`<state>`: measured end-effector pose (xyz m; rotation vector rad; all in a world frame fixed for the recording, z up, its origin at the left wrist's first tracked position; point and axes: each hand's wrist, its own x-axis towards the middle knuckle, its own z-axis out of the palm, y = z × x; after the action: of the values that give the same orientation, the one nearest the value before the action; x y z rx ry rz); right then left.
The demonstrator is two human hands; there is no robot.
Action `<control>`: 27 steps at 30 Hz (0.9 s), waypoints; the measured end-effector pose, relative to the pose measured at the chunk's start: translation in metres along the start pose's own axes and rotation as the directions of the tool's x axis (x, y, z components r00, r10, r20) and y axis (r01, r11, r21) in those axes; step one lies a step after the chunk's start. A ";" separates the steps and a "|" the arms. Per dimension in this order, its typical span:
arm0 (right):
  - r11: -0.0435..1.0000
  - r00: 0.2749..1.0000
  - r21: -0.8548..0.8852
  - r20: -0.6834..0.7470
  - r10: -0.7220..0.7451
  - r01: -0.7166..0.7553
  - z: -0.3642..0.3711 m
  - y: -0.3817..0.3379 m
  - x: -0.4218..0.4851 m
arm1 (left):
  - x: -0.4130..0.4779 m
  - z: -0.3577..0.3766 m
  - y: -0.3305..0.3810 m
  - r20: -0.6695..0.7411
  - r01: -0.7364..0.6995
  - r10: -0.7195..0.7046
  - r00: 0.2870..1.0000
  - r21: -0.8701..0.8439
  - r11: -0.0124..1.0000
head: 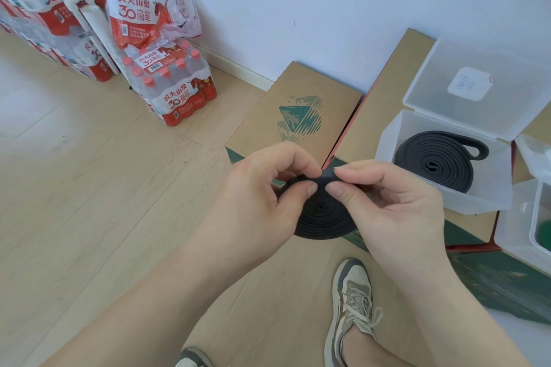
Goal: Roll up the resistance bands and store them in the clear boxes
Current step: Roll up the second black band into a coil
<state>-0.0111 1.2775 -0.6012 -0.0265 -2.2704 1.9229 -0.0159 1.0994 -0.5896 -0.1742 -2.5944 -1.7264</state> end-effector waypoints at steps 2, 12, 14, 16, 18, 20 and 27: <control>1.000 1.000 0.004 0.006 0.005 -0.005 0.000 0.000 0.000 | 0.000 -0.001 0.001 0.004 -0.004 0.004 1.000 -0.004 1.000; 0.998 0.997 0.063 0.072 0.026 -0.031 -0.007 -0.003 0.004 | 0.000 0.002 -0.004 0.002 -0.069 0.069 0.998 0.054 0.996; 0.998 0.990 0.060 0.143 0.003 -0.011 -0.013 -0.005 0.008 | 0.000 0.001 -0.003 0.013 -0.049 0.049 0.999 0.042 0.998; 0.999 0.981 0.033 0.193 -0.013 0.007 -0.022 -0.004 0.010 | 0.000 0.001 -0.001 0.043 -0.048 0.046 0.998 0.047 0.998; 0.999 0.975 -0.011 0.218 -0.030 0.033 -0.030 -0.002 0.012 | 0.000 0.001 0.001 0.073 -0.063 0.059 0.996 0.061 0.996; 0.994 0.970 -0.059 0.234 -0.073 0.089 -0.036 -0.001 0.012 | -0.001 0.001 0.004 0.079 -0.086 0.080 0.994 0.083 0.993; 0.995 0.966 -0.055 0.250 -0.064 0.080 -0.051 0.001 0.013 | -0.002 0.012 0.018 0.037 -0.005 0.003 0.999 0.060 0.998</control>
<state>-0.0166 1.3288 -0.5928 0.3010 -2.4498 1.9099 -0.0120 1.1171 -0.5783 -0.2118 -2.6657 -1.6568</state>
